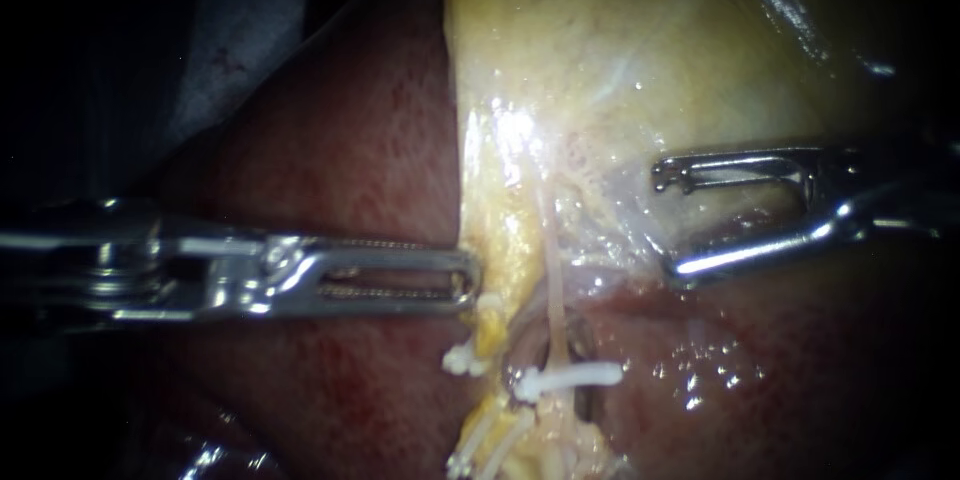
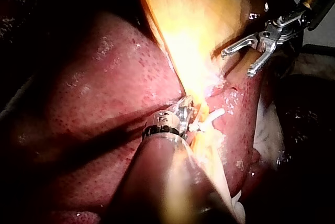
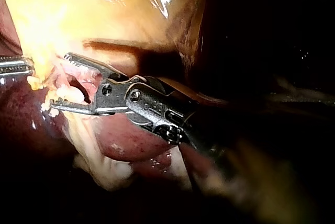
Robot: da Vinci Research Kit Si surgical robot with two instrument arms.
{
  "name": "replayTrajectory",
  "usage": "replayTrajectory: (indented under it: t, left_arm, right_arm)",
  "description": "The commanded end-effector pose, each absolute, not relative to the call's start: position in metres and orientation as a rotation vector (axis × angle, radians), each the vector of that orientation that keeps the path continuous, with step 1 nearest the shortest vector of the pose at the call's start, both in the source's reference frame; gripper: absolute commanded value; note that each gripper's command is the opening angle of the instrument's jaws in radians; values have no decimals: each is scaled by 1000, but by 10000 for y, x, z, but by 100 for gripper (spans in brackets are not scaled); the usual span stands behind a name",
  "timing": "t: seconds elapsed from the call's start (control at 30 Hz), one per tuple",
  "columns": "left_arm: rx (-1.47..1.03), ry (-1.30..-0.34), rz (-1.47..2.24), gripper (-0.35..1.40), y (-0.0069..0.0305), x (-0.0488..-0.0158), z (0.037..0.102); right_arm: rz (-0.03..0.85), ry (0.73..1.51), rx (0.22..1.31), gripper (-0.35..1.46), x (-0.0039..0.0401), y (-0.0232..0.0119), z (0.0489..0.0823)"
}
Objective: Going back first clip right tube
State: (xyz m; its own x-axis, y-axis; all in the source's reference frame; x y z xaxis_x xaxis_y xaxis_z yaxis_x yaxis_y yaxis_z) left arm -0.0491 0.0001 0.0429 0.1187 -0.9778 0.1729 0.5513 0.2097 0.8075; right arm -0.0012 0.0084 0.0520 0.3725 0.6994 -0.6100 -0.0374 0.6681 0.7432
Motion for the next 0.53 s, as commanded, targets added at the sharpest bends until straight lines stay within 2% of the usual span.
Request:
replayTrajectory:
  t: [0.03,0.53]
  left_arm:
    - [657,-812,-1245,-35,1,-492,430]
    - [658,-812,-1243,-35,-1,-494,432]
  right_arm:
    - [527,1099,713,60,-12,84,520]
    - [527,1099,713,60,-13,83,521]
